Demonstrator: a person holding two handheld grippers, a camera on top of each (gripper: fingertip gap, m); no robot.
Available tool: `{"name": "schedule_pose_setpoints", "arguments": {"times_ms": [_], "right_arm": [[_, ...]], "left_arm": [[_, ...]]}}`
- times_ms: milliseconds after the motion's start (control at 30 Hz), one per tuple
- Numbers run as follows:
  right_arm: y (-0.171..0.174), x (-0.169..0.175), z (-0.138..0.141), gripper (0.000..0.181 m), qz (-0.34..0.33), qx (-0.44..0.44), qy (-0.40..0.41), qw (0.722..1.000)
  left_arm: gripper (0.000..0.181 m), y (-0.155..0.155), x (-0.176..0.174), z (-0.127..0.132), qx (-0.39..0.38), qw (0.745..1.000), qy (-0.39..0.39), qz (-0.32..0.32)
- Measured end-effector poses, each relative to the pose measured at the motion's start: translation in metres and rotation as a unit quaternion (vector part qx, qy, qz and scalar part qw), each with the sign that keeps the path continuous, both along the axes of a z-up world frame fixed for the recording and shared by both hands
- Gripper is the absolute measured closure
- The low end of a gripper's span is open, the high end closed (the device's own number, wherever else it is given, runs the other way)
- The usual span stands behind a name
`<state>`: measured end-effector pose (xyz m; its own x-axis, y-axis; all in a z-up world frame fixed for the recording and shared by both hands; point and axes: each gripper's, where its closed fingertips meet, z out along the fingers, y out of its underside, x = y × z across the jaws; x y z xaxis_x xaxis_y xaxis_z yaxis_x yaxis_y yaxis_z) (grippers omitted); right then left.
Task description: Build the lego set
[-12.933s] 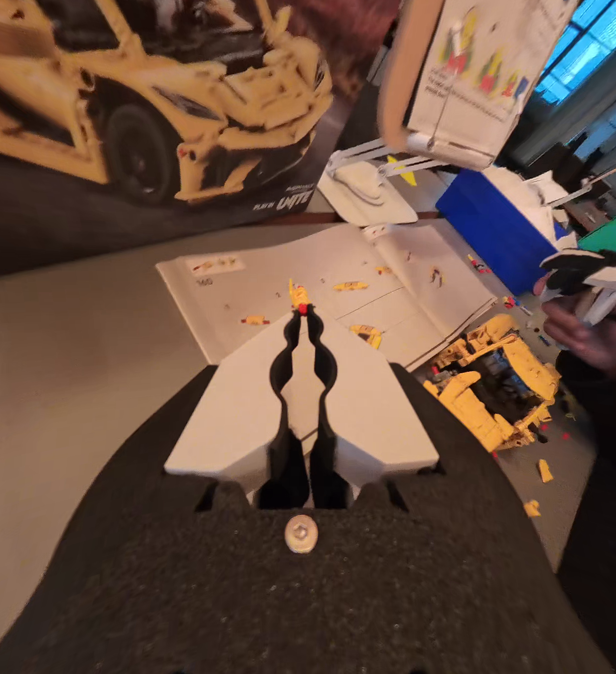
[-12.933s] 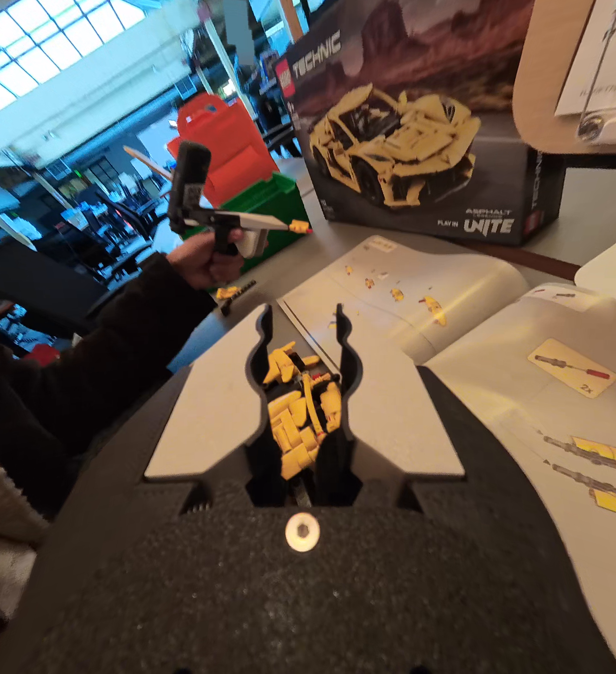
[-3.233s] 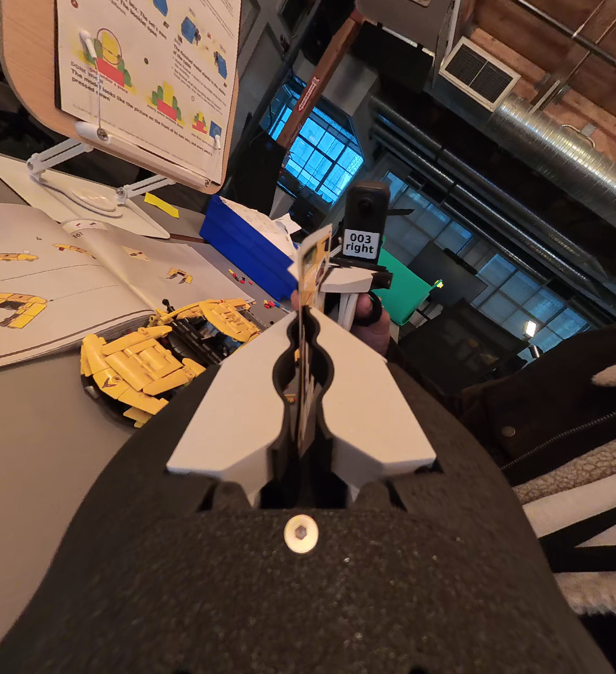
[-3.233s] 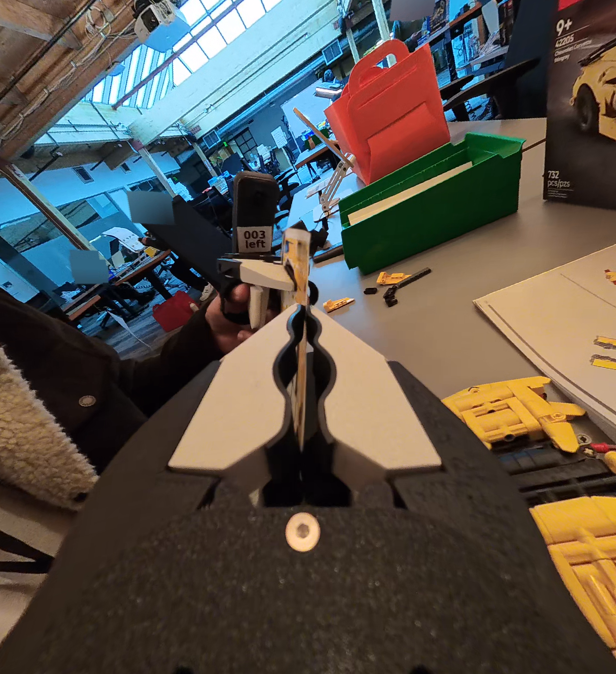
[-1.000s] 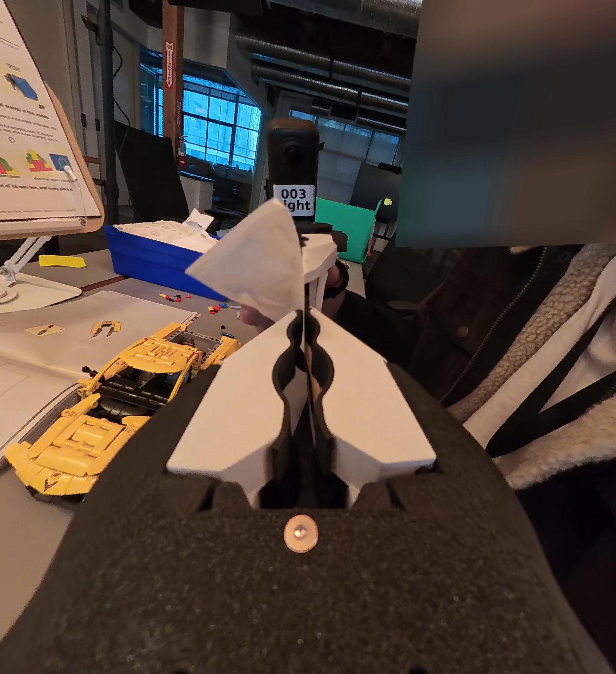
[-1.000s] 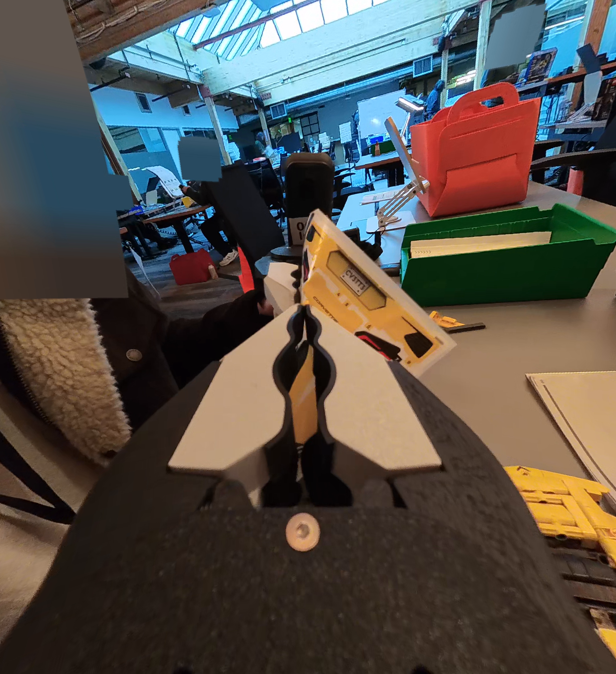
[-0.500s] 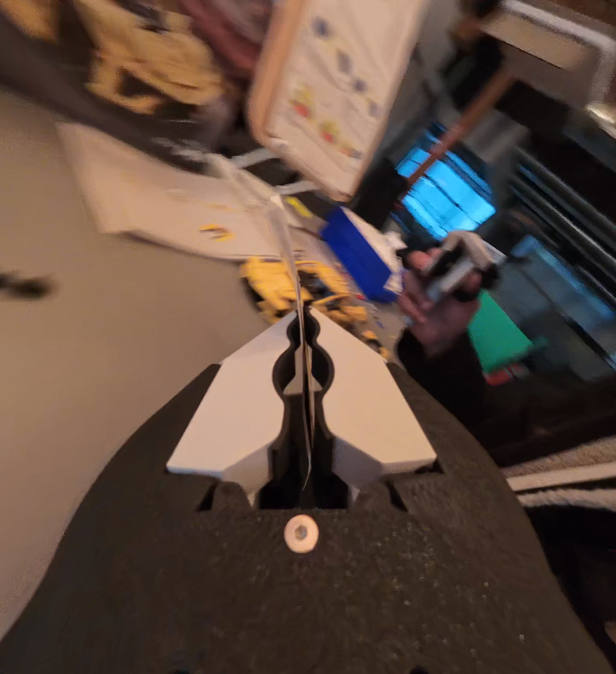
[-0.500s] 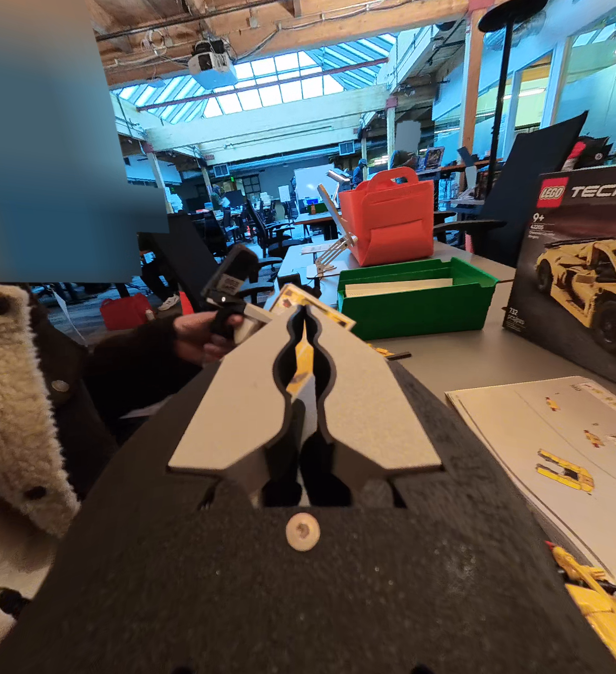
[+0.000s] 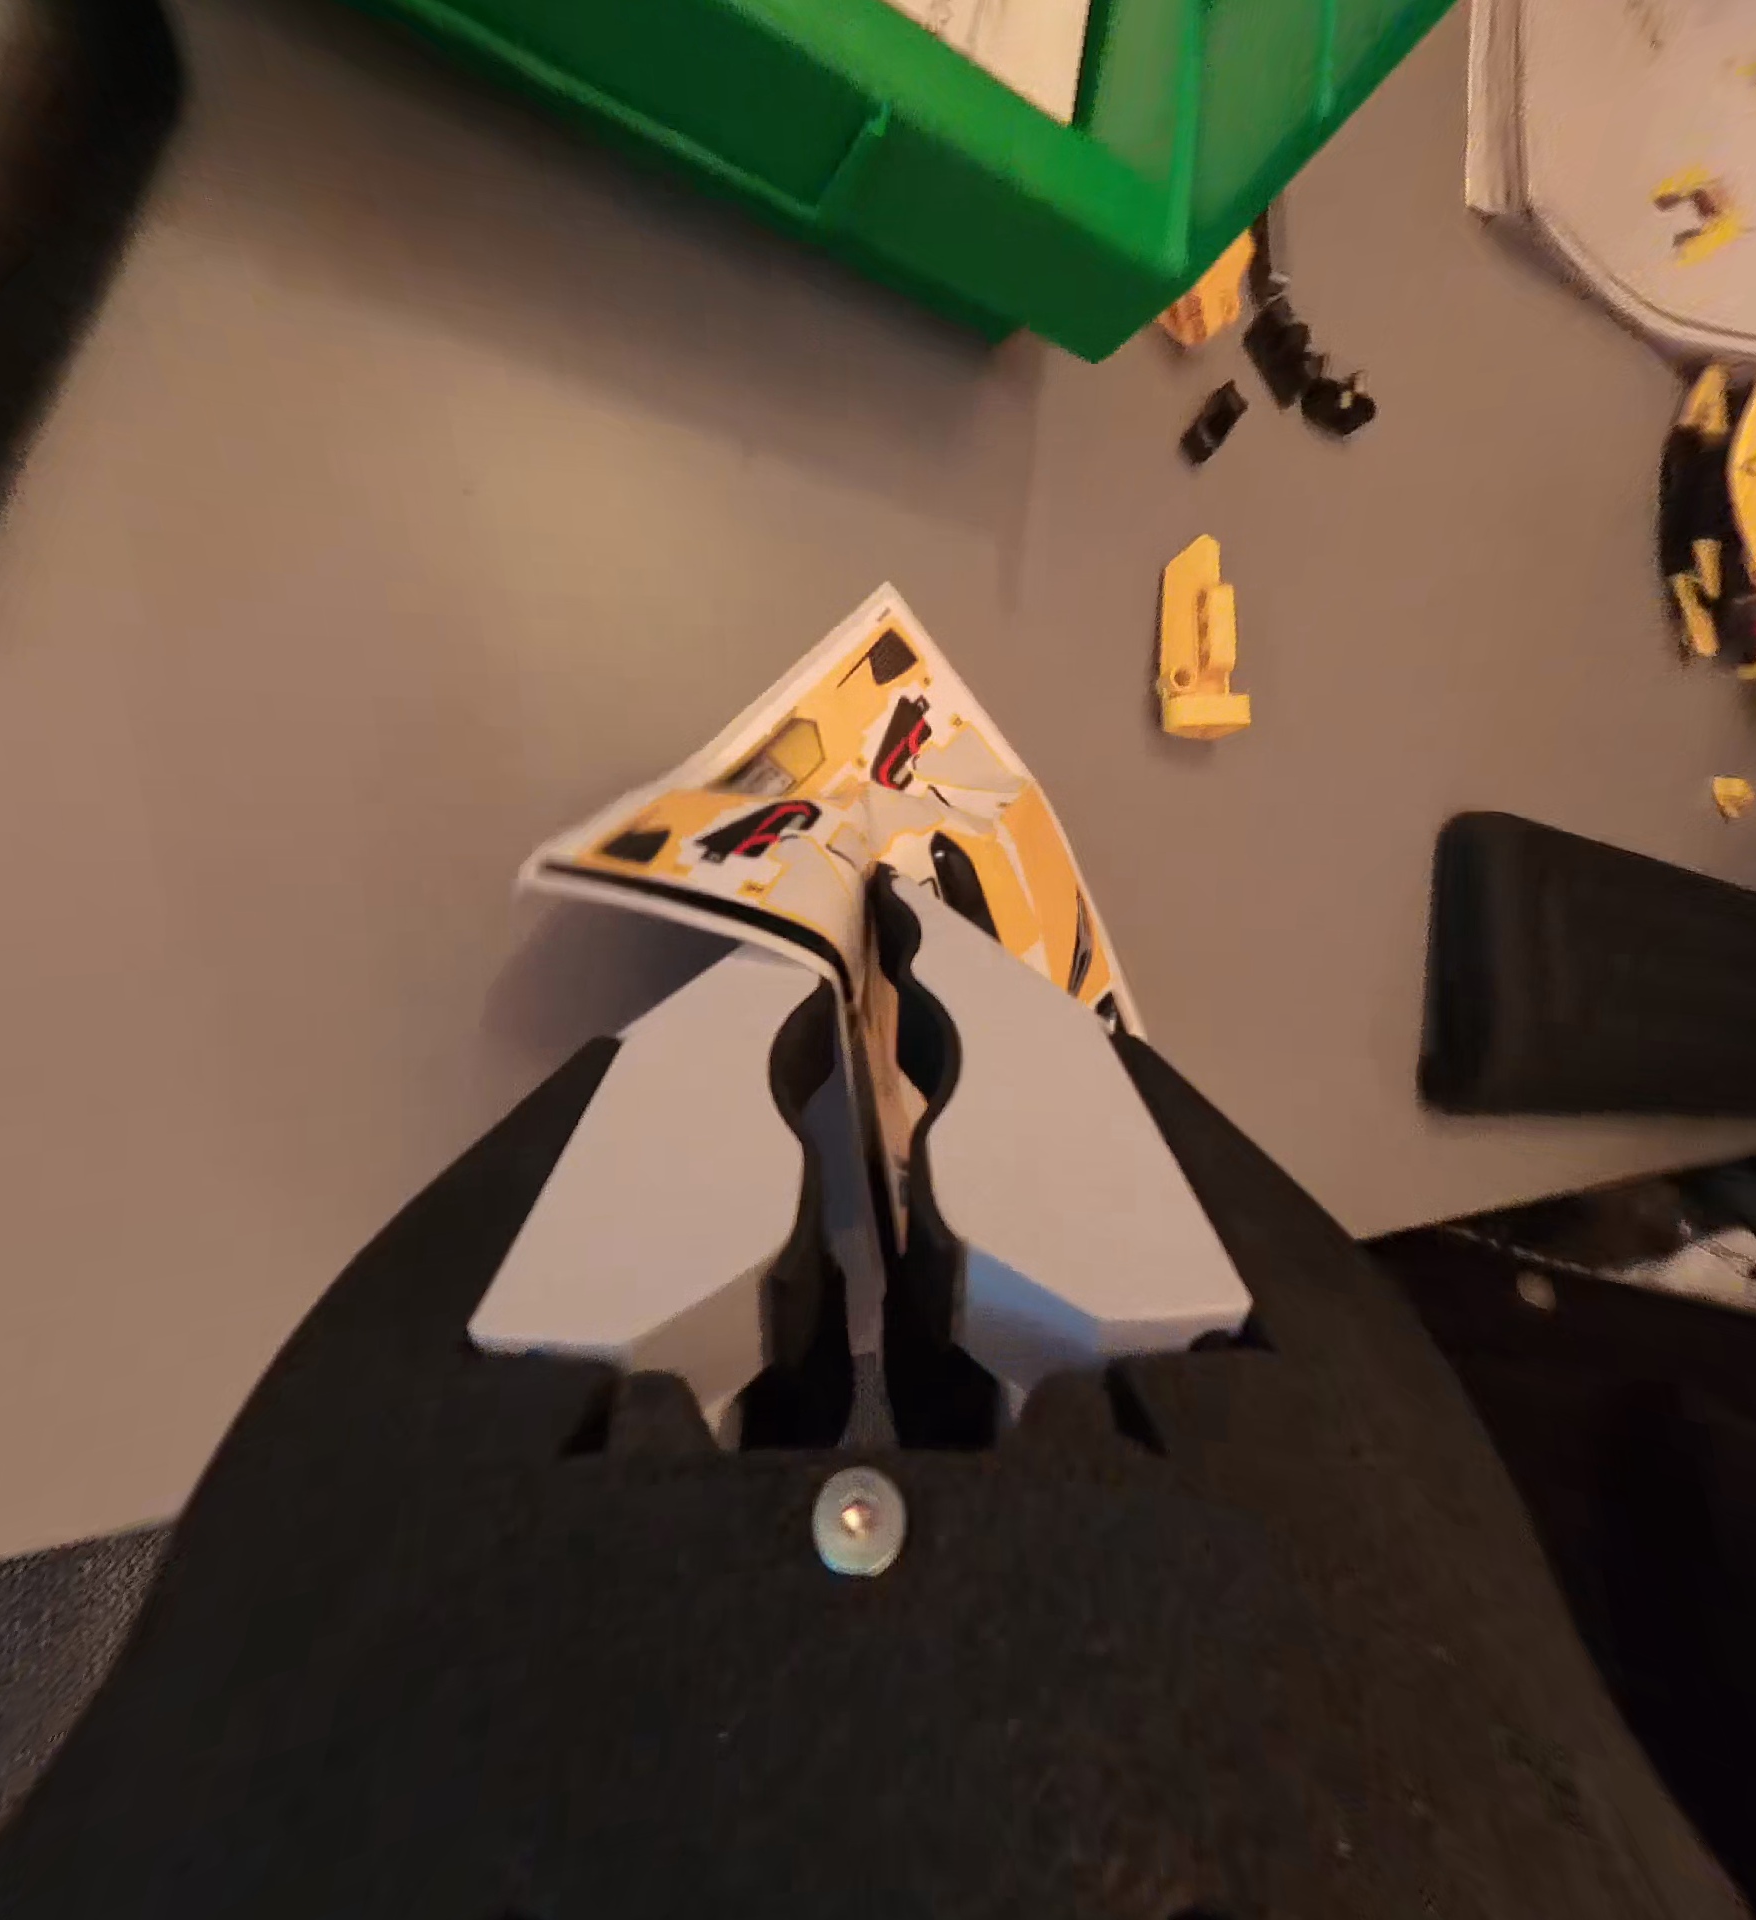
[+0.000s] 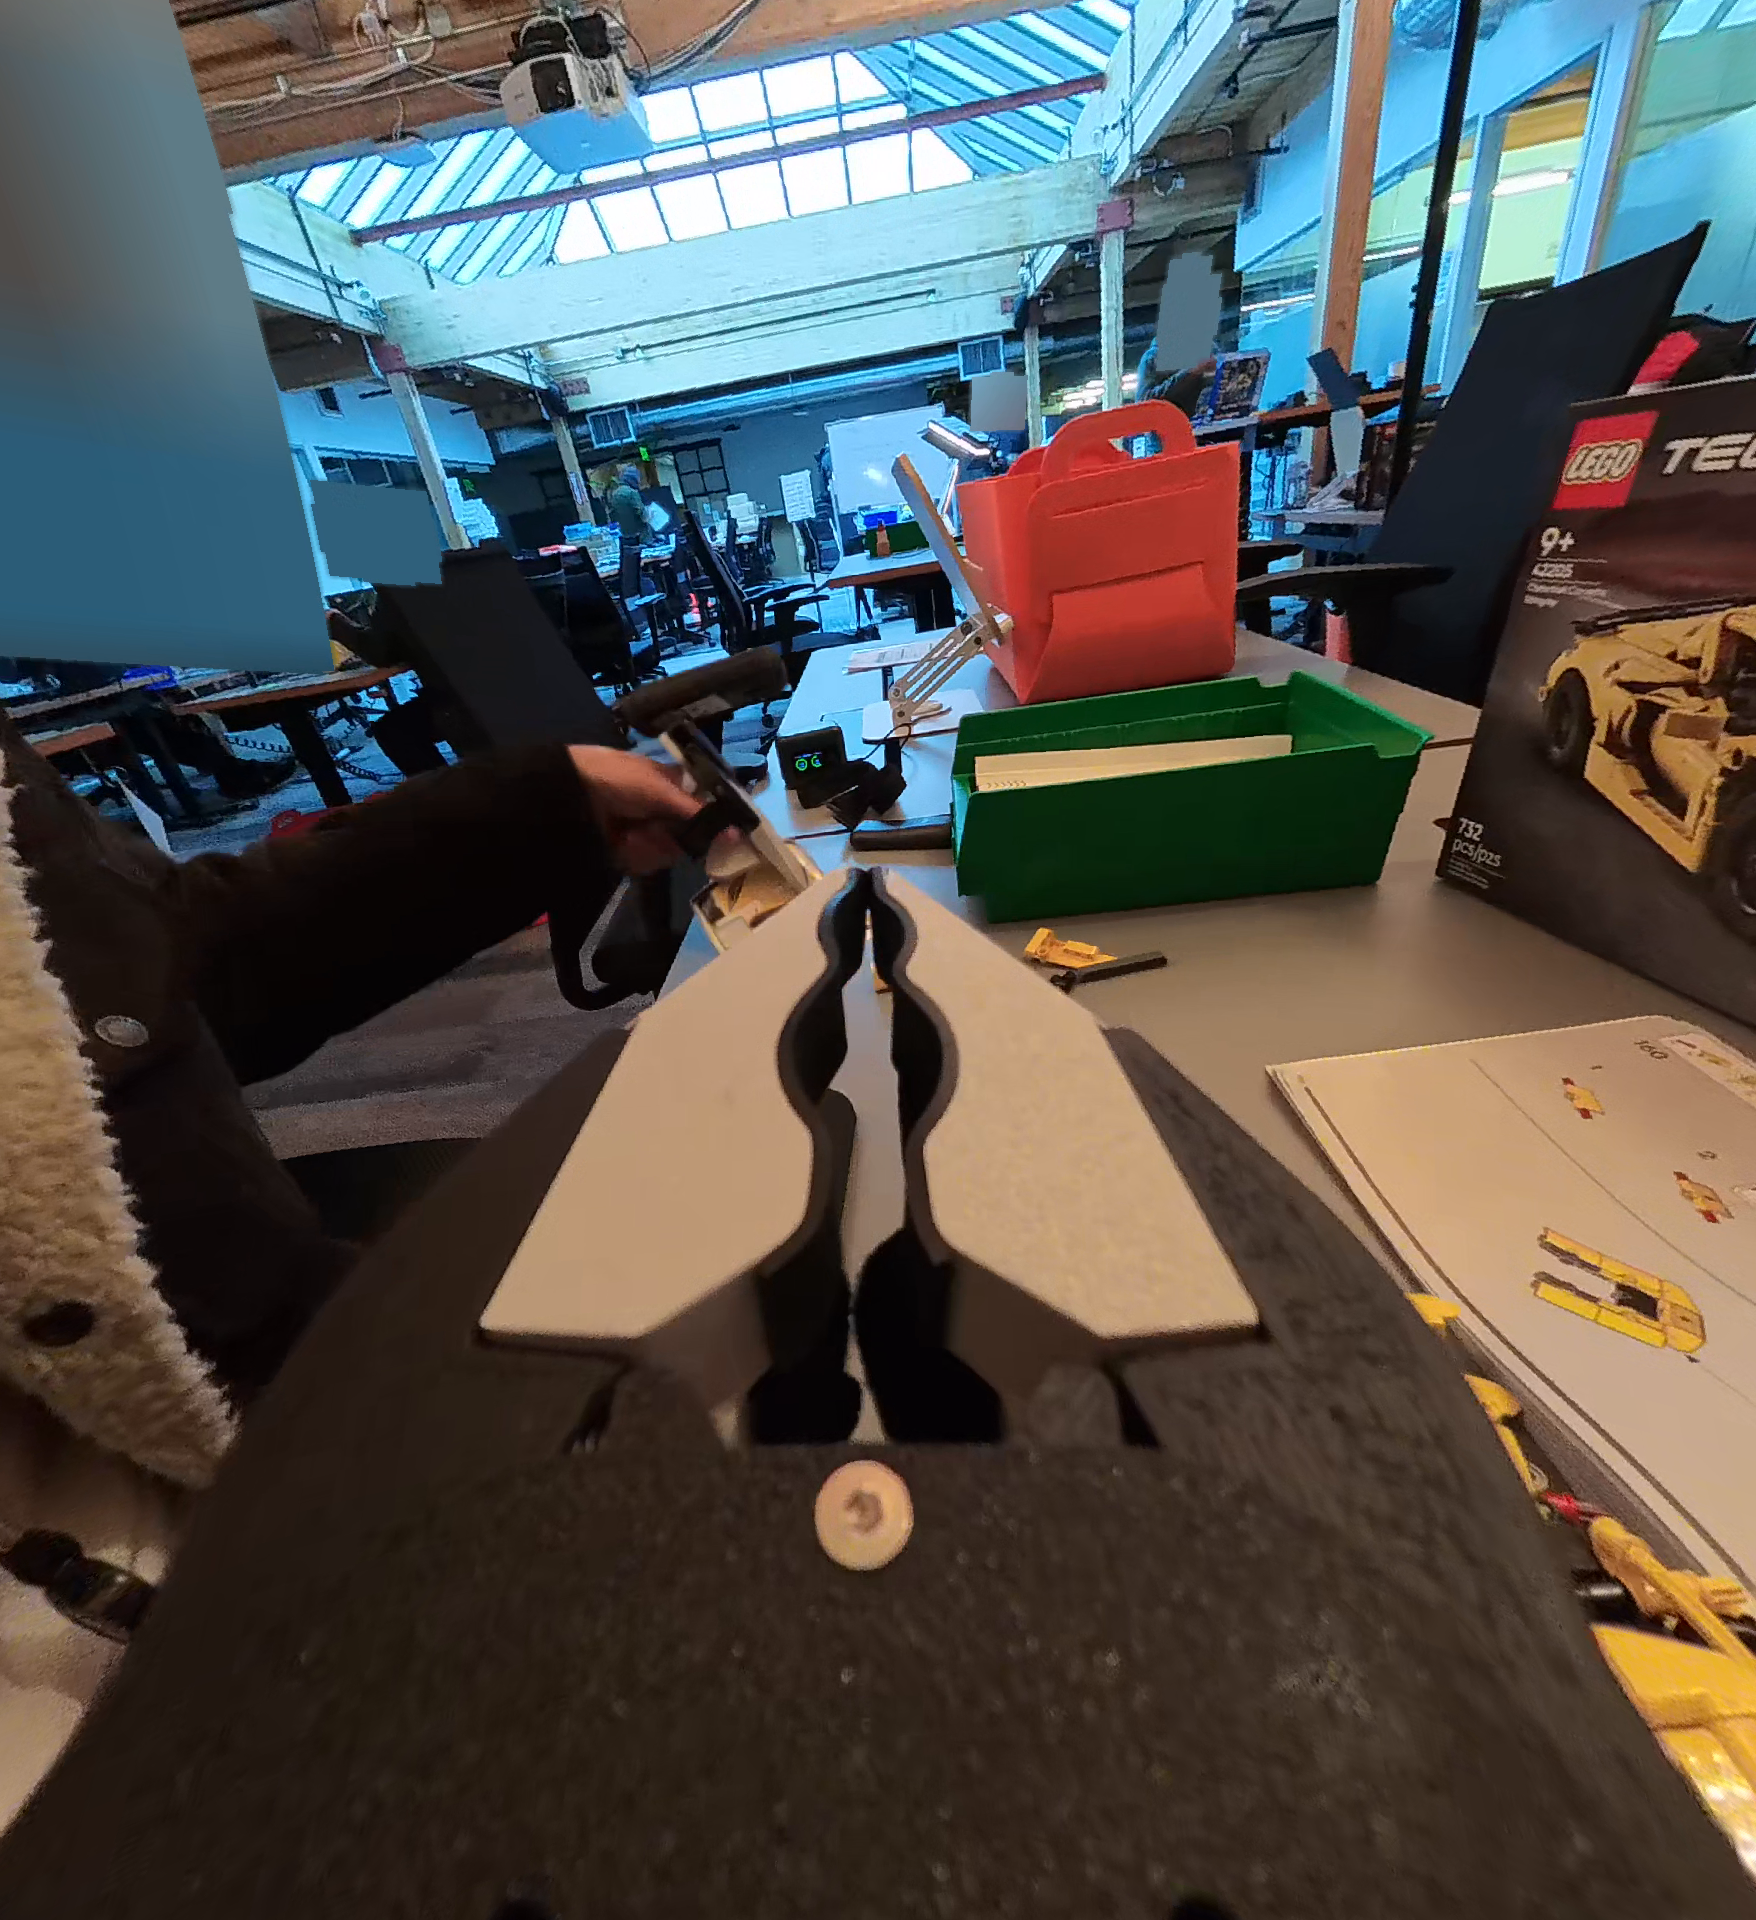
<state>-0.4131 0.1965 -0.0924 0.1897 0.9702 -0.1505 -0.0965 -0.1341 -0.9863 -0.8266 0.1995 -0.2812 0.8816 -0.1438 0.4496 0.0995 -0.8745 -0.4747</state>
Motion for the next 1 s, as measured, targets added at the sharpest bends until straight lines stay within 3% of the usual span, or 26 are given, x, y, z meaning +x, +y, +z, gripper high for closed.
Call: {"name": "schedule_pose_setpoints", "arguments": {"times_ms": [133,300,367,467,500,567,700,833,1000], "right_arm": [[0.004,0.006,0.0,0.181,-0.006,-0.004,0.001,1.0],[0.007,0.007,-0.003,0.181,-0.002,-0.016,0.0,1.0],[0.006,0.006,-0.004,0.181,0.0,-0.016,-0.002,1.0],[0.006,0.006,-0.004,0.181,0.002,-0.018,0.0,1.0],[0.006,0.006,-0.004,0.181,0.003,-0.02,0.001,1.0],[0.006,0.005,-0.005,0.181,0.006,-0.023,0.0,1.0],[0.005,0.002,-0.008,0.181,0.01,-0.025,-0.005,1.0],[0.004,0.005,-0.009,0.181,0.011,-0.024,-0.006,1.0],[0.003,0.003,-0.007,0.181,0.014,-0.023,-0.008,1.0]], "left_arm": [[0.169,0.002,0.01,0.013,-0.04,0.994,-0.081,-0.061],[0.151,0.004,-0.005,0.002,-0.055,0.994,-0.081,-0.044],[0.149,0.009,-0.02,0.001,-0.03,0.998,-0.058,-0.015],[0.147,0.019,-0.053,0.01,0.042,0.997,0.05,0.034],[0.148,0.023,-0.057,0.019,0.084,0.992,0.084,0.041],[0.181,0.024,-0.033,0.031,0.153,0.982,0.108,-0.005],[0.181,0.019,-0.001,0.002,0.14,0.97,0.18,-0.083],[0.181,0.025,0.015,-0.001,0.139,0.977,0.14,-0.086],[0.181,0.025,0.007,-0.021,0.105,0.973,0.181,-0.098]]}}
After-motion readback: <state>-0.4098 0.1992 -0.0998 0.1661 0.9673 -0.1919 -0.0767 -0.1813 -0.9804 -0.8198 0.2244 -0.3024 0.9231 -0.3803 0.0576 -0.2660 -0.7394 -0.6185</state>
